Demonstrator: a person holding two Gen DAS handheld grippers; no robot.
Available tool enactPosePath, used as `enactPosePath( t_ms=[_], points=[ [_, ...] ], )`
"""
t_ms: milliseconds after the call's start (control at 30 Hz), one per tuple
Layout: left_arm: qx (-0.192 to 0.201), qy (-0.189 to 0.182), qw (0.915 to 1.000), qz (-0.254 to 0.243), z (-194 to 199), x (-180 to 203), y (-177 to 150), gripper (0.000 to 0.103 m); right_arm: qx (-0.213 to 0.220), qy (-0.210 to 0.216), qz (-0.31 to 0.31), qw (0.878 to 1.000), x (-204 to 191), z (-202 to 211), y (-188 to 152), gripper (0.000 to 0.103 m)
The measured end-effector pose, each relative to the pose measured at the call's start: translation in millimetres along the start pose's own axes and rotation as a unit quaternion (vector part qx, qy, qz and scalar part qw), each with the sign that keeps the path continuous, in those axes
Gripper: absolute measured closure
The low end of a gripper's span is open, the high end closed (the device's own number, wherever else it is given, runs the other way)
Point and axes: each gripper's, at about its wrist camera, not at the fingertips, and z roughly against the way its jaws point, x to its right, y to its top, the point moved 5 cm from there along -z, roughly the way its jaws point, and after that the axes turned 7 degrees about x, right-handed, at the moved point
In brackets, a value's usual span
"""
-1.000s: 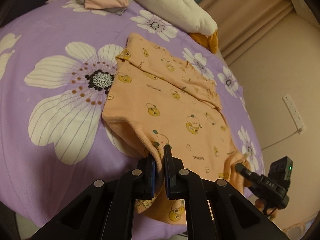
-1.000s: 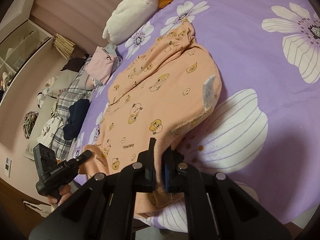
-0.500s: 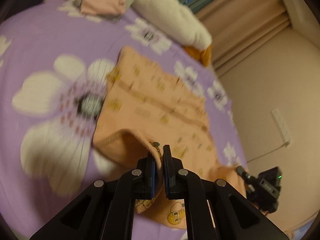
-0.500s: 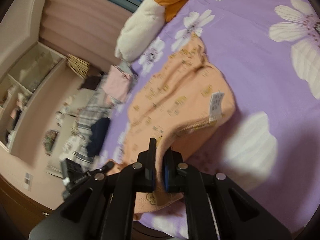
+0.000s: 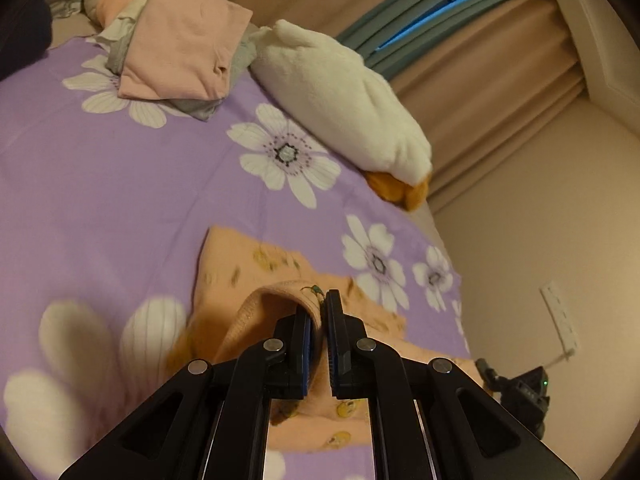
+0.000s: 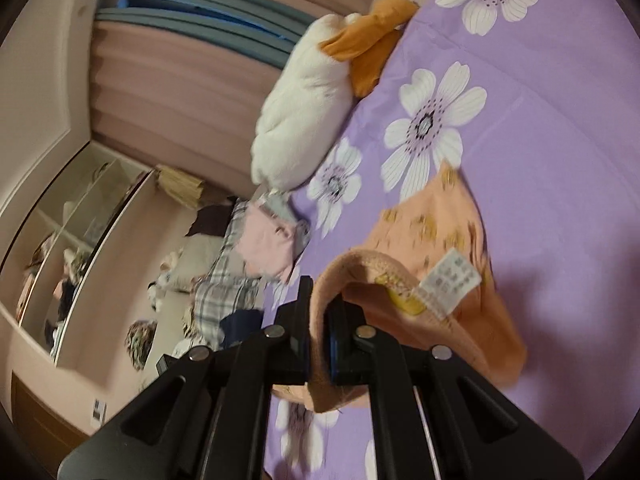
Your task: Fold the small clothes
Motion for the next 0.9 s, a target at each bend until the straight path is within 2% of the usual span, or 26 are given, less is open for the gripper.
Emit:
enactPosePath(
  t_ms=[67, 167, 200, 267, 333, 367, 433, 500, 567, 633, 667, 733, 800, 833, 900],
  points=[
    [0.0, 0.004, 1.0, 0.004, -21.5, -10.0, 7.7, 0.097, -0.004, -0.02, -0.002, 1.0, 12.0, -24.0, 17.3, 0.096],
    [-0.028, 0.043, 0.9984, 0.025, -58.6, -43.2, 1.9, 0.097, -0.015, -0.065, 0.006, 0.998, 36.5, -50.2, 28.7, 0.096],
    [-0.037, 0.062, 0.997, 0.028, -68.4, -55.1, -2.8, 0.097, -0.025, -0.084, 0.011, 0.996, 46.9, -60.6, 28.5, 0.096],
    [-0.04, 0.128, 0.9909, 0.012, -83.5, -84.1, -13.4, 0.097, -0.043, -0.127, 0.023, 0.991, 67.0, -76.6, 26.1, 0.095],
    [-0.042, 0.114, 0.9925, 0.017, -85.1, -94.3, -18.1, 0.097, -0.047, -0.188, 0.037, 0.98, 91.8, -86.7, 22.6, 0.097],
    [-0.044, 0.103, 0.9929, 0.042, -81.0, -97.1, -16.0, 0.097, -0.043, -0.198, 0.031, 0.979, 101.0, -87.6, 22.3, 0.099],
    [-0.031, 0.103, 0.9927, 0.056, -71.4, -96.4, -10.6, 0.097, -0.034, -0.184, -0.004, 0.982, 108.8, -84.3, 23.2, 0.099],
    [-0.001, 0.165, 0.9863, 0.006, -53.8, -86.2, -1.1, 0.096, -0.034, -0.187, -0.005, 0.982, 103.7, -77.1, 26.0, 0.095],
    [0.033, 0.198, 0.9779, -0.058, -31.9, -64.3, 8.1, 0.096, -0.024, -0.213, 0.031, 0.976, 90.4, -64.2, 30.4, 0.087],
    [0.036, 0.17, 0.9815, -0.081, -16.0, -41.7, 9.5, 0.096, -0.002, -0.242, 0.075, 0.967, 70.3, -44.8, 37.8, 0.085],
    [0.015, 0.135, 0.9867, -0.09, -10.7, -27.1, 5.1, 0.096, 0.013, -0.242, 0.088, 0.966, 58.8, -35.6, 42.6, 0.084],
    [-0.014, 0.103, 0.9897, -0.099, -6.9, -10.4, -6.8, 0.096, 0.026, -0.232, 0.101, 0.967, 37.9, -19.0, 46.4, 0.08],
    [-0.072, 0.114, 0.9831, -0.124, -14.9, -1.3, -32.2, 0.096, -0.004, -0.234, 0.109, 0.966, 24.7, -13.1, 43.7, 0.081],
    [-0.097, 0.12, 0.9782, -0.138, -20.9, 0.5, -45.7, 0.096, -0.023, -0.254, 0.11, 0.961, 22.7, -14.2, 40.4, 0.081],
    [-0.137, 0.113, 0.9688, -0.173, -39.4, 5.2, -75.4, 0.096, -0.07, -0.312, 0.117, 0.94, 23.9, -20.1, 28.8, 0.081]
  ],
)
